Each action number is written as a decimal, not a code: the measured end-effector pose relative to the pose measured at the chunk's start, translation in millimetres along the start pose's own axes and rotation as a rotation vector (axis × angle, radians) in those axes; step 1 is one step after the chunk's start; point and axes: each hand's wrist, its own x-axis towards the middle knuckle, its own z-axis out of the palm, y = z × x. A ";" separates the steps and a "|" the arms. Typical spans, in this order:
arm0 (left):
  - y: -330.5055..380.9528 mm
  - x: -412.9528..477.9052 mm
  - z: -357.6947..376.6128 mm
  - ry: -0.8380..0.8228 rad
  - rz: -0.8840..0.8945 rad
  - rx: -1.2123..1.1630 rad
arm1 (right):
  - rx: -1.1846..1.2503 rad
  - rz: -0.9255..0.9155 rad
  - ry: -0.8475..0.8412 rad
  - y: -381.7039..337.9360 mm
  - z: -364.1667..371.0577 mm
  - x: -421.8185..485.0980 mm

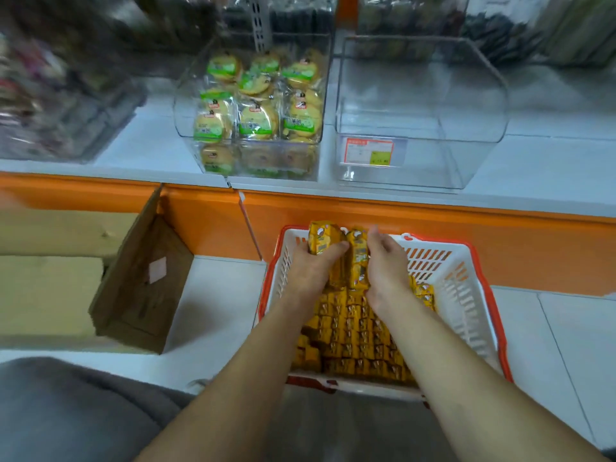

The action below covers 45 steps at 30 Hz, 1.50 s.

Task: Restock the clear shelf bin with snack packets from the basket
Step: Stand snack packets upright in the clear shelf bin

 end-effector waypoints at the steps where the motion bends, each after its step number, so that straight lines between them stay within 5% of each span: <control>1: 9.5 -6.4 -3.1 -0.006 0.022 -0.010 | 0.004 -0.027 -0.028 -7.5 6.2 -9.5; 7: 74.8 -40.8 -0.4 -0.025 0.105 -0.015 | 0.250 -0.101 -0.264 -54.4 14.3 -52.2; 16: 145.1 -77.4 3.8 -0.284 0.202 0.002 | 0.190 -0.354 -0.453 -131.0 -10.0 -89.1; 27: 171.9 -73.0 -2.7 -0.109 0.261 -0.028 | 0.144 -0.403 -0.419 -141.7 10.0 -91.1; 32: 190.1 -50.3 -15.4 -0.111 0.283 0.003 | 0.366 -0.203 -0.549 -159.9 21.2 -71.1; 45: 199.2 25.4 -31.4 -0.113 0.428 0.139 | -0.202 -0.584 -0.226 -221.7 32.7 65.5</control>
